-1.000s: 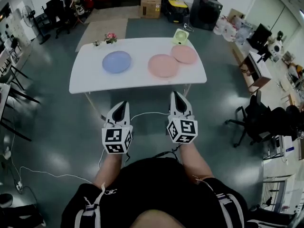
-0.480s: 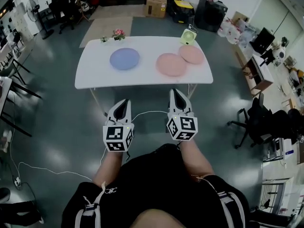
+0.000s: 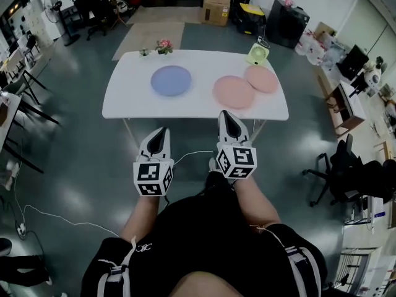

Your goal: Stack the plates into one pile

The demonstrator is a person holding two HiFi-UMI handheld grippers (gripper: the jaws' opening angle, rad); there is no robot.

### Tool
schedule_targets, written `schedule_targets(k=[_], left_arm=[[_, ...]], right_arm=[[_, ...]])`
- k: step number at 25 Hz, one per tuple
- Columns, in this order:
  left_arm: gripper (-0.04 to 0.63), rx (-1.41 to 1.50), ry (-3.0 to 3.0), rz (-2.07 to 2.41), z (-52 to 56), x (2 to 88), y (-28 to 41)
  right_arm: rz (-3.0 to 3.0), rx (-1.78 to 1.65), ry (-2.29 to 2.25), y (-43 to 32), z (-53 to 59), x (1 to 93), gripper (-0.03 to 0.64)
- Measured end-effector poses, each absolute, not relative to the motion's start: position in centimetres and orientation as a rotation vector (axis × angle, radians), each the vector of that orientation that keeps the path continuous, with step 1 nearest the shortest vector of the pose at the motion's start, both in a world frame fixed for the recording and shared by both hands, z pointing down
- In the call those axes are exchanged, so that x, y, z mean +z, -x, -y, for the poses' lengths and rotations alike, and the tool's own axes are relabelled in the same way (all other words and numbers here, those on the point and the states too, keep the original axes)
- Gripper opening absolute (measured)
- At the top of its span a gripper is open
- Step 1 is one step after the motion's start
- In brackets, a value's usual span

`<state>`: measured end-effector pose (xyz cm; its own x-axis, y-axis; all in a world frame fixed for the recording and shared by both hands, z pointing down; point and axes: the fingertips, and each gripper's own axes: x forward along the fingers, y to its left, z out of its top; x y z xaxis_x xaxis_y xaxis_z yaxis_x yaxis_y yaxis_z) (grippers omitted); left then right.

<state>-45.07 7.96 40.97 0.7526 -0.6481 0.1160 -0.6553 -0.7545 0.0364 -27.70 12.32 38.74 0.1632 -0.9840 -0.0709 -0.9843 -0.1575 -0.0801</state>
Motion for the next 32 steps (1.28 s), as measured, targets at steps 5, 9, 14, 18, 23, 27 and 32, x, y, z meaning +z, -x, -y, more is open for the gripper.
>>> schedule_targets(k=[5,9,14,18,23,27,32], left_arm=[[0.014,0.182,-2.827,1.140,-0.8,43.0,39.1],[0.014,0.204,-2.786,1.198,6.2,44.2,32.7],[0.014,0.251,-2.725,1.274,16.1,44.0,24.1],[0.014,0.245,-2.692,1.332,22.5,43.1,17.8],[0.014,0.248,-2.664,1.389,27.5,41.8,13.5],[0.014,0.247,-2.624,1.408,29.9,42.2,12.6],[0.014,0.241,-2.592,1.434,32.0,42.7,13.1]], right_arm=[[-2.028,-0.034,2.253,21.7,-3.8,41.0,0.017],[-2.094,-0.081,2.198,15.8,4.3,42.5,0.017],[-2.196,-0.108,2.134,7.7,15.0,42.6,0.017],[-2.258,-0.129,2.064,1.8,21.5,42.1,0.017],[-2.312,-0.129,2.011,-2.1,27.0,40.9,0.017],[-2.362,-0.128,1.966,-2.6,29.3,41.2,0.017],[-2.402,-0.139,1.903,-1.8,31.9,42.0,0.017]])
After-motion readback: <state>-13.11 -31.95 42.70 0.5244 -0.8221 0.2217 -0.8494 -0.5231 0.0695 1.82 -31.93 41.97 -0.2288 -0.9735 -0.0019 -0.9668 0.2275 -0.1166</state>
